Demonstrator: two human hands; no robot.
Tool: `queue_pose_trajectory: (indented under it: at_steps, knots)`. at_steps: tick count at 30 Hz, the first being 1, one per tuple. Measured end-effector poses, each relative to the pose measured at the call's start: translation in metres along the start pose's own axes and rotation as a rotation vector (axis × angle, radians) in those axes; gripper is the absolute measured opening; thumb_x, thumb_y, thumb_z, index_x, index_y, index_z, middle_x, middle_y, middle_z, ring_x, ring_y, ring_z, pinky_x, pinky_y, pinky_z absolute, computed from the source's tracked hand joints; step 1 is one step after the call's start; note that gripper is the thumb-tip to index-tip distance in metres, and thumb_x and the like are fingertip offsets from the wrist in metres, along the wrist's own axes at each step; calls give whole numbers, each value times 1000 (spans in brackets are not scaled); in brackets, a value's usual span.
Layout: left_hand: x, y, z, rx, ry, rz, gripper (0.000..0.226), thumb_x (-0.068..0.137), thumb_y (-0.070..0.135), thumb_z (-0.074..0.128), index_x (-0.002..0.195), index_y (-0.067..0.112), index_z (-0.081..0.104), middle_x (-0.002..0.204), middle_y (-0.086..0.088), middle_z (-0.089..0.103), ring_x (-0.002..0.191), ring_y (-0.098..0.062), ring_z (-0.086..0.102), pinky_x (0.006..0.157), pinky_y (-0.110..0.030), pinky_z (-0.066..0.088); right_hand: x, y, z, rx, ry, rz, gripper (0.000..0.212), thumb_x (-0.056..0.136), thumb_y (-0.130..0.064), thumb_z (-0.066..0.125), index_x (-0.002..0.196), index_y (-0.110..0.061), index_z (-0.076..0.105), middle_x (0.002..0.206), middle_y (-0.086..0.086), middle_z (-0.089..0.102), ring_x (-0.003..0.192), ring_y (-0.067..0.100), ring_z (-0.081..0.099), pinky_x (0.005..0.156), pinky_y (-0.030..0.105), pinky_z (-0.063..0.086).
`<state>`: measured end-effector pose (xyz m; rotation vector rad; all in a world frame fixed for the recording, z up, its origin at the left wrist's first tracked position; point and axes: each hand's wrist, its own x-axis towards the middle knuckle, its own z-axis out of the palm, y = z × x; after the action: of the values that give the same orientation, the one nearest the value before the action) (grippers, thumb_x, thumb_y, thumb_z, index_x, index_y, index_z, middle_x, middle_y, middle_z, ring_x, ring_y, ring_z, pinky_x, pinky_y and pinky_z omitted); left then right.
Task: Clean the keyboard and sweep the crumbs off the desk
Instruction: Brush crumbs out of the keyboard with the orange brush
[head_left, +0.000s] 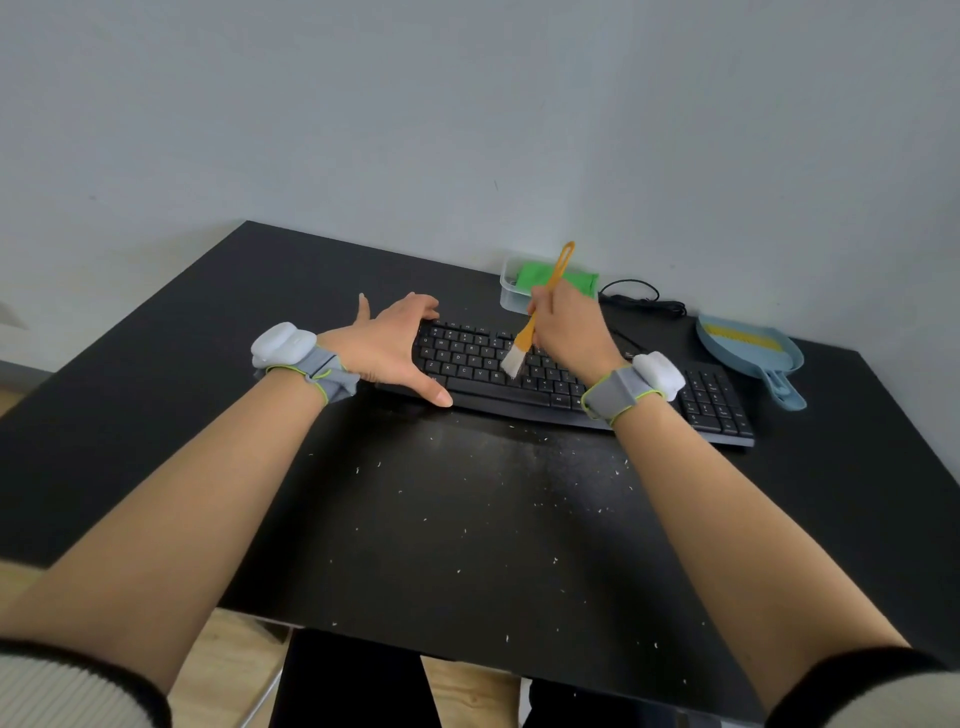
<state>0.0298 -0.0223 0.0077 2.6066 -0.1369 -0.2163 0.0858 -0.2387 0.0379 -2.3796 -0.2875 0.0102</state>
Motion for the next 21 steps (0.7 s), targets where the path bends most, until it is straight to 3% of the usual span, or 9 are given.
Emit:
queue_pose_trajectory:
  at_steps: [2,5,6,9,11,13,15,18,21]
  knots:
    - [0,0,1,4,-2,1,126,57,62,86,151,17,16,155,4,34,145,-21,28,114,-62,-18,-3,2,7,-41,-34,-25,30,103,-9,35,98,5,61,91,24,67,81,36,63,77,41,52]
    - [0,0,0,0,-9,-3,126,57,62,86,151,18,15,155,4,33,146,-21,28,114,-62,-18,5,6,0,42,-105,49,35,104,-14,34,78,-8,57,63,7,57,52,21,51,55,29,45]
    - [0,0,0,-2,-9,-4,126,57,62,86,151,18,15,155,5,33,146,-21,28,114,-62,-18,7,6,-3,68,-80,59,36,104,-17,35,75,-12,55,60,4,56,51,18,49,53,29,43]
    - [0,0,0,-3,-10,-8,127,56,62,86,151,18,15,155,5,34,146,-20,27,114,-62,-18,6,3,-2,41,-9,-4,33,103,-19,35,84,-6,59,74,13,67,68,31,60,74,38,52]
    - [1,0,1,3,-8,-7,127,56,63,86,151,18,15,155,5,34,146,-20,27,114,-63,-18,0,0,7,32,-27,-15,32,104,-14,35,92,1,61,84,21,69,77,36,62,79,42,53]
    - [0,0,1,7,-3,-9,126,56,63,86,151,18,16,154,5,34,146,-20,28,114,-63,-17,1,0,10,20,-102,-12,33,105,-15,34,85,-6,59,72,14,64,65,30,57,64,36,53]
    - [0,0,1,7,-3,-9,126,56,63,86,151,19,16,154,5,34,145,-20,28,114,-63,-17,4,-4,6,75,-125,27,37,105,-19,33,76,-14,55,58,5,57,50,22,49,47,27,43]
    - [0,0,0,2,3,-7,126,55,63,86,151,18,17,154,5,35,145,-20,29,114,-63,-16,5,-10,4,60,-53,-34,35,103,-17,35,73,-17,53,64,7,62,57,20,54,63,32,46]
    - [1,0,1,6,4,-7,127,55,63,86,151,18,17,154,5,35,145,-20,30,114,-63,-17,-1,-10,14,-5,-78,-9,32,103,-11,34,93,0,62,84,17,64,76,28,55,76,38,48]
